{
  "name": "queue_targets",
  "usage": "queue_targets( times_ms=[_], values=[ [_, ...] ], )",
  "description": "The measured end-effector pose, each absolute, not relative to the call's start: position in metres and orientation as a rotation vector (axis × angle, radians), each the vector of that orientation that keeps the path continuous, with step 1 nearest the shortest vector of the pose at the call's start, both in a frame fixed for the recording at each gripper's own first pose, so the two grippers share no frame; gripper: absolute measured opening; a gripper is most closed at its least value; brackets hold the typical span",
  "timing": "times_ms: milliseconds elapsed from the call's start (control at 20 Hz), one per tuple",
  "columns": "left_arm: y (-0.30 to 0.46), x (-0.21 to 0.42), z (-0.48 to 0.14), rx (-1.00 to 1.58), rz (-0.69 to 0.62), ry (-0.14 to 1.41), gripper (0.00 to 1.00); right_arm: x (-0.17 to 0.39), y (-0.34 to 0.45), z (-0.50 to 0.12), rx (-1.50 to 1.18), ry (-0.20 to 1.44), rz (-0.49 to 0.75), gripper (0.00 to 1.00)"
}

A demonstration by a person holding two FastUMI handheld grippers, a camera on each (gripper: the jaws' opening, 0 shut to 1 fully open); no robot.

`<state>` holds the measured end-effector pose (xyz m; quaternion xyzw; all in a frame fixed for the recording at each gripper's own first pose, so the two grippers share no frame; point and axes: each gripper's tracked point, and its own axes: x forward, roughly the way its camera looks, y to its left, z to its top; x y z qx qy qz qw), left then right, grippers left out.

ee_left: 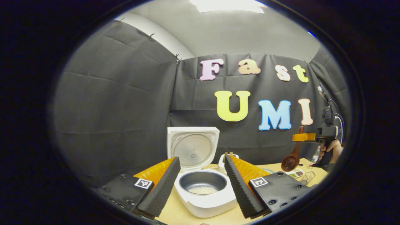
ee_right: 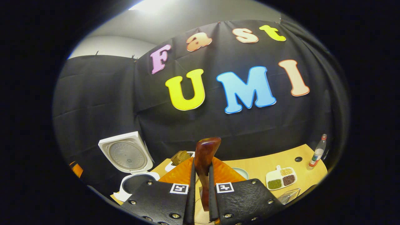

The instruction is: Close the left gripper, press the button to open the rice cooker; take a wooden spoon from the chopstick holder with the right hand, scoop a spoonful of rice and pour it into the rice cooker, then put the wooden spoon back into the chopstick holder.

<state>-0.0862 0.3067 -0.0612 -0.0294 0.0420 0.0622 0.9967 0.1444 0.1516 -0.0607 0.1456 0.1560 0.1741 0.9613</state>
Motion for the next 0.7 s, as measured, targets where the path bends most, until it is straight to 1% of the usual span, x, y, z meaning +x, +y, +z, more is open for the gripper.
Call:
queue_targets(
  times_ms=[400, 700],
  values=[
    [0.271, -0.070, -0.052, -0.032, 0.037, 0.064, 1.00, 0.152, 0.031, -0.094, 0.310, 0.340, 0.142, 0.18],
    [0.264, -0.065, -0.052, -0.004, 0.029, 0.061, 0.99, 0.153, -0.035, -0.136, 0.310, 0.381, 0.005, 0.18]
  ],
)
